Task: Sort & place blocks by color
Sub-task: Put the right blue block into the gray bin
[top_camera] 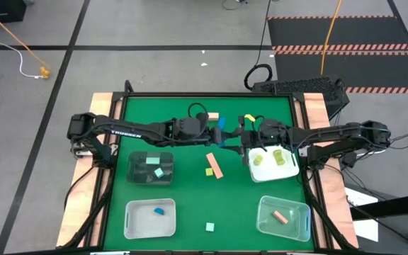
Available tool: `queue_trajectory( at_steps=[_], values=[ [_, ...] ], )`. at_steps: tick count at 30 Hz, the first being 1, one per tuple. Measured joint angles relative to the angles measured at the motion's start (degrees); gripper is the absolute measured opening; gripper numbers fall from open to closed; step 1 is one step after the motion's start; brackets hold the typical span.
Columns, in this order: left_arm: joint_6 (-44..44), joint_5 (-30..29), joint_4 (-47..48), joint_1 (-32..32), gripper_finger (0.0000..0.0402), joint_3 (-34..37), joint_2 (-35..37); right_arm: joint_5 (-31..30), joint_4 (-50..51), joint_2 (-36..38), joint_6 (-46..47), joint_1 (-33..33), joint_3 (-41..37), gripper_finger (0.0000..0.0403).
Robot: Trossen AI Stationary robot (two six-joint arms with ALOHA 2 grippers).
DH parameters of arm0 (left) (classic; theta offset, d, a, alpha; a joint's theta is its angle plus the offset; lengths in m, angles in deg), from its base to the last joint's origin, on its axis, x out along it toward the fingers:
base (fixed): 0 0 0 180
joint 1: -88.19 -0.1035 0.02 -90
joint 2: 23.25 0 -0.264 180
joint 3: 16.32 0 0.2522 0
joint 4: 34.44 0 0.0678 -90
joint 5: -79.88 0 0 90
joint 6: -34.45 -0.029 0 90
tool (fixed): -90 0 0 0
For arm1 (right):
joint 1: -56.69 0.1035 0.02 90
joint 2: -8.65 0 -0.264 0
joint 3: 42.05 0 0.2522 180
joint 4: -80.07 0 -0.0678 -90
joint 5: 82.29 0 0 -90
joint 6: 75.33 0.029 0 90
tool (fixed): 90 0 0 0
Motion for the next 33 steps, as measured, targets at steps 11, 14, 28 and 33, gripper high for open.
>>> queue_trajectory(
  at_steps=[11, 14, 28, 33],
  values=[
    [-0.1, 0.3, 0.1, 0.8, 0.0242, 0.0, 0.0, -2.7, 3.0, 0.0, -0.4, -0.1, 0.1, 0.0115],
    [-0.3, 0.3, 0.7, 0.8, 0.0248, 0.0, 0.0, -5.1, 4.1, 0.0, -1.9, 0.0, 0.1, 0.0115],
    [-0.9, 0.7, 4.0, 0.8, 0.0255, -0.1, 0.0, -8.3, 5.0, 0.1, -1.5, 0.0, 0.1, 0.0115],
    [-0.1, 1.6, 4.6, 0.8, 0.0255, -0.2, 0.3, -7.9, 1.6, 0.0, 1.3, 0.0, -0.1, 0.0115]
  ],
)
